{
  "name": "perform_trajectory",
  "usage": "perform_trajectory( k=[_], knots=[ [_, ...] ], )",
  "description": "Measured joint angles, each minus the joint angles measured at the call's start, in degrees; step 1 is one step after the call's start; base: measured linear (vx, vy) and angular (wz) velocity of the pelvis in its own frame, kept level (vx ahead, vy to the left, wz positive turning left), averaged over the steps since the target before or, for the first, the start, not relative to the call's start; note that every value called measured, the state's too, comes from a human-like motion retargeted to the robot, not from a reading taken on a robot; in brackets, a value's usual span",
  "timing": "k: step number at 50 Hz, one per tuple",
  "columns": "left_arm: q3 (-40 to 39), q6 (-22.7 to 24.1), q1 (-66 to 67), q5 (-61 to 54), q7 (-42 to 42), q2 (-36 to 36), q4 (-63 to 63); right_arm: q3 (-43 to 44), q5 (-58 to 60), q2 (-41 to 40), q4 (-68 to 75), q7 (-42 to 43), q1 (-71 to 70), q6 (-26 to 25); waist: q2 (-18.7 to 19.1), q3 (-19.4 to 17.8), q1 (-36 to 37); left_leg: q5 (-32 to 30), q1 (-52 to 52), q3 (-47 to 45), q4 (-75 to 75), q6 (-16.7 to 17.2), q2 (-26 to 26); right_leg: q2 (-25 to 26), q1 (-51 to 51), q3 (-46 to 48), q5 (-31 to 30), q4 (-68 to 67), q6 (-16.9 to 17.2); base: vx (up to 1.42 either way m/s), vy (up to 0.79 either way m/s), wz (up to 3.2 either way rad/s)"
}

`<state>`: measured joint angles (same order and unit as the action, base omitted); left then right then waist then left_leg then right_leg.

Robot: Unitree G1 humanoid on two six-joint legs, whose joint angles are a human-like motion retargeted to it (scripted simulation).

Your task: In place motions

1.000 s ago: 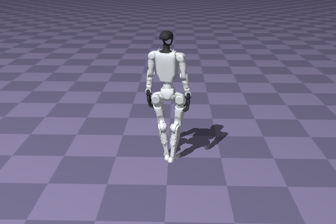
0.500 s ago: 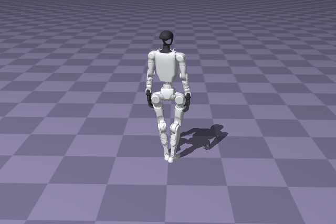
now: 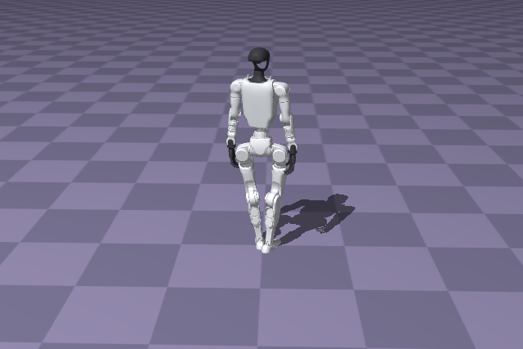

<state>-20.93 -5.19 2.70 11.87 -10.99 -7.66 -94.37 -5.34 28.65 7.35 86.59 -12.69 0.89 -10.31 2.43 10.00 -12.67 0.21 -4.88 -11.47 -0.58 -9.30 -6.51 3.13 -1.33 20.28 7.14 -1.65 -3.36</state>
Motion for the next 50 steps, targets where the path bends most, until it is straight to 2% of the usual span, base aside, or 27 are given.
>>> perform_trajectory(
  k=[50],
  knots=[
    [0.31,0.10,-0.12,-0.35,-0.23,0.21,-0.16,-0.25,0.02,0.15,-0.02,-0.03,-0.10,-0.01,0.24,-0.37,-0.06,-0.12,0.14,0.14,0.08,-0.03,0.01,-0.14,-0.06,-0.01,-0.09,-0.28,-0.09,0.00,0.00,0.00]
  ],
)
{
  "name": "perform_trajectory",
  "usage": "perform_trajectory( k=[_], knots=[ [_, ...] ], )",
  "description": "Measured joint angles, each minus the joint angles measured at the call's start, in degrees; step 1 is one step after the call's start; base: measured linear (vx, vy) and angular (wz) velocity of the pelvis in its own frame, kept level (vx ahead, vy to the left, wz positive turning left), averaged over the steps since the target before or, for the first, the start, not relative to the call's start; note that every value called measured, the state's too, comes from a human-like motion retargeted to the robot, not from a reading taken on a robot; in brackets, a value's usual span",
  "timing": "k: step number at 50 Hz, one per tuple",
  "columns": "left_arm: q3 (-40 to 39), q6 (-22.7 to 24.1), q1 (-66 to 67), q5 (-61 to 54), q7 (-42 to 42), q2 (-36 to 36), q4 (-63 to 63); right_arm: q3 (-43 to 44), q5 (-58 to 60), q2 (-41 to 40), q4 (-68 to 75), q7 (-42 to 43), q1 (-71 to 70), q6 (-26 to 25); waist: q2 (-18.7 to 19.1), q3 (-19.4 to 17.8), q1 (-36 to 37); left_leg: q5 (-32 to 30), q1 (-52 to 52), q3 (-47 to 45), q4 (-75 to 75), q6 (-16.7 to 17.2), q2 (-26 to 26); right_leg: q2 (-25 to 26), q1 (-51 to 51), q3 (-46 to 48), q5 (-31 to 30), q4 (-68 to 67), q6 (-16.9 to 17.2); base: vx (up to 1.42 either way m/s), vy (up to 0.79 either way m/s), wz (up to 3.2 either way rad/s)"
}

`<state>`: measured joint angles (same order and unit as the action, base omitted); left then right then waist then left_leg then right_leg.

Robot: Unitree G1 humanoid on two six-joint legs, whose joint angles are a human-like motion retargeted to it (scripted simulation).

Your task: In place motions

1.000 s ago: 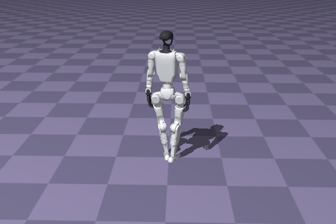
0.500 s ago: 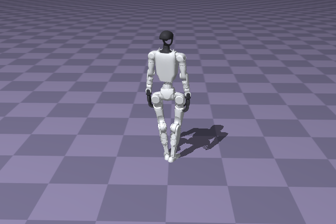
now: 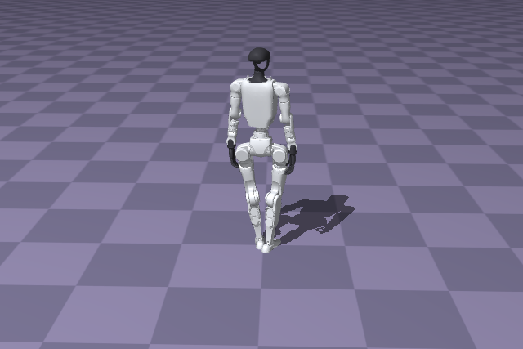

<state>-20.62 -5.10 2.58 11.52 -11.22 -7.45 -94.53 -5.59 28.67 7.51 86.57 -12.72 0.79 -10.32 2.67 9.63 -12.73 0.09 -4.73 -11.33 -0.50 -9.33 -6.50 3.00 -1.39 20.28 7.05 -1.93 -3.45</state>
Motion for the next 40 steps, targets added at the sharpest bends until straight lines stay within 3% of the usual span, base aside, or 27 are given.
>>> perform_trajectory(
  k=[40],
  knots=[
    [0.12,-0.05,-0.06,-0.21,-0.10,0.09,-0.02,-0.11,-0.03,0.07,-0.01,0.06,0.01,-0.04,0.20,-0.23,-0.25,-0.09,0.00,0.29,0.06,0.07,0.02,0.01,0.01,0.21,-0.01,0.04,-0.10,0.00,0.00,0.00]
  ],
)
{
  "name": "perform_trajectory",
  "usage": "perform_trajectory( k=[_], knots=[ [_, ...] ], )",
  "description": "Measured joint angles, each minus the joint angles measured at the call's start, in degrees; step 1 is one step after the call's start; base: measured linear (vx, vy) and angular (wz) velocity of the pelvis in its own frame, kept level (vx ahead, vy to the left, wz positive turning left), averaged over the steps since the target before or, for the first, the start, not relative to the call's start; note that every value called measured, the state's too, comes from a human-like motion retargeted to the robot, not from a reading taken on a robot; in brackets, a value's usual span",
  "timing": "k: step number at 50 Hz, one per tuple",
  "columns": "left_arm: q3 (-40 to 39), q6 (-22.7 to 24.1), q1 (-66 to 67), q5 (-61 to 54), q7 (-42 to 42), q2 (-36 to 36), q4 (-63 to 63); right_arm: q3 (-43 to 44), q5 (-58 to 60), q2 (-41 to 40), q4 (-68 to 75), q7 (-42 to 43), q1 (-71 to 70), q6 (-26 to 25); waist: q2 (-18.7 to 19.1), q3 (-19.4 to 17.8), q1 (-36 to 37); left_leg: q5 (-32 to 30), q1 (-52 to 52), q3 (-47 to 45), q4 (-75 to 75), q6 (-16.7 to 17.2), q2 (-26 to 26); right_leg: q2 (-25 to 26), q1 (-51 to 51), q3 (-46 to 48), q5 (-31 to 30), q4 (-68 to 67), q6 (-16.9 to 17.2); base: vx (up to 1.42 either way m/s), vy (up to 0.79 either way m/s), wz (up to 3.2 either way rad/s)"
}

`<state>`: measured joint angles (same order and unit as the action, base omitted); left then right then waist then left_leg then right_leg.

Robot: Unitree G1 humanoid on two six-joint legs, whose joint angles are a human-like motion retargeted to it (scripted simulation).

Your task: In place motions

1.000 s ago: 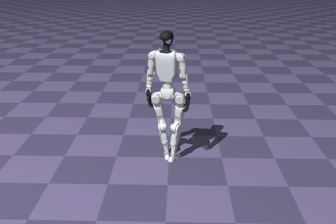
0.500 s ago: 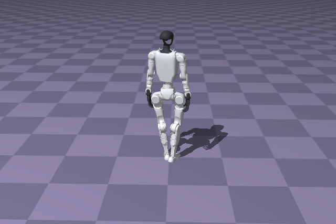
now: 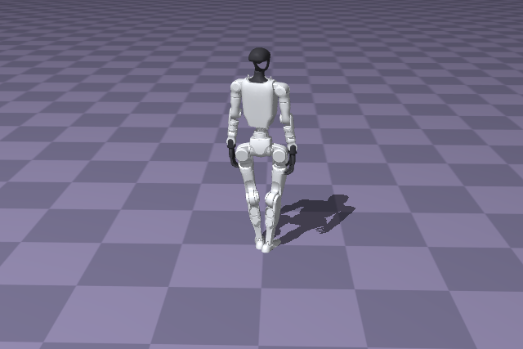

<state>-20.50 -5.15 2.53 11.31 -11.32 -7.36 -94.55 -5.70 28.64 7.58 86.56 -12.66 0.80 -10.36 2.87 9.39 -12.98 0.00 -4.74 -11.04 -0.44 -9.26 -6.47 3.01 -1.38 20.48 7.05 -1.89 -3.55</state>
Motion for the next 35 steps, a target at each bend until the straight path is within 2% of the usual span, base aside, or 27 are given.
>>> perform_trajectory(
  k=[35],
  knots=[
    [0.92,-0.04,-0.67,-0.06,-0.06,-0.39,-0.11,-0.12,0.18,0.32,0.10,-0.12,-0.42,0.06,-0.13,-0.49,0.63,0.00,0.28,-0.16,0.03,0.18,0.22,-0.10,0.19,-0.13,0.07,-0.10,0.10,0.00,0.00,0.00]
  ],
)
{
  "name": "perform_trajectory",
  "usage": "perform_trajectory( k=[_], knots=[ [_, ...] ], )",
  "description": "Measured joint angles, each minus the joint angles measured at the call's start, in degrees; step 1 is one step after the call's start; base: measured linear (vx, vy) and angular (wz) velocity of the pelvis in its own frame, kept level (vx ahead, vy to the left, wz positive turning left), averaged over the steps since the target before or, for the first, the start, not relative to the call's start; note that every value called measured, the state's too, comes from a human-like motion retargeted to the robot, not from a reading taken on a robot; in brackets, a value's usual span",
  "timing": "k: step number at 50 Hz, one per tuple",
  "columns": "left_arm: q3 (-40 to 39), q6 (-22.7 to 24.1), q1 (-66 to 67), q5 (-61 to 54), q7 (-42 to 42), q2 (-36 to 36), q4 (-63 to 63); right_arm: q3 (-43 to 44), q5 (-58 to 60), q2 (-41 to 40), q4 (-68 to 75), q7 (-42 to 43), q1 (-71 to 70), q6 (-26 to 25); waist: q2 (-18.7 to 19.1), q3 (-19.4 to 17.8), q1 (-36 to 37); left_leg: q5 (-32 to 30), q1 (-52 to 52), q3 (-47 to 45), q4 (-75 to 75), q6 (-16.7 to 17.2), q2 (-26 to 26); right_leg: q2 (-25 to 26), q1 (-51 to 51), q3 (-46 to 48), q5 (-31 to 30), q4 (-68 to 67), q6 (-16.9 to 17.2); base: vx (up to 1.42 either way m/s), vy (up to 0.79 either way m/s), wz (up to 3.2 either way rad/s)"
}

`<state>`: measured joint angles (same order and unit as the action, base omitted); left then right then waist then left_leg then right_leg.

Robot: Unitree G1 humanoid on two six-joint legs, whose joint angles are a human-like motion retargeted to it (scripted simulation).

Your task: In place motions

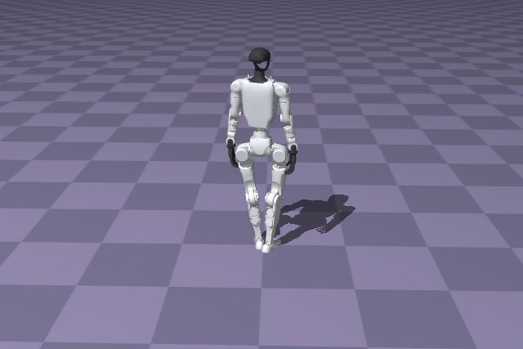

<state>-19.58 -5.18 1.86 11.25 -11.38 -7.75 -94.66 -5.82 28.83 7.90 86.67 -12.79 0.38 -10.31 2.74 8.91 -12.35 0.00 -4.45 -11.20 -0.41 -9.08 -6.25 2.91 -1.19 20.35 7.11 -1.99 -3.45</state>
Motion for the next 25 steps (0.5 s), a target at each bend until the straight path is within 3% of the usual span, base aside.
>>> perform_trajectory(
  k=[25],
  knots=[
    [0.17,-0.02,-0.07,-0.06,0.00,0.00,-0.05,-0.10,-0.06,0.04,-0.01,-0.02,-0.12,-0.01,0.04,0.04,0.00,0.04,0.01,0.10,0.03,0.07,0.02,-0.03,0.05,0.10,0.14,0.01,0.04,0.00,0.00,0.00]
  ],
)
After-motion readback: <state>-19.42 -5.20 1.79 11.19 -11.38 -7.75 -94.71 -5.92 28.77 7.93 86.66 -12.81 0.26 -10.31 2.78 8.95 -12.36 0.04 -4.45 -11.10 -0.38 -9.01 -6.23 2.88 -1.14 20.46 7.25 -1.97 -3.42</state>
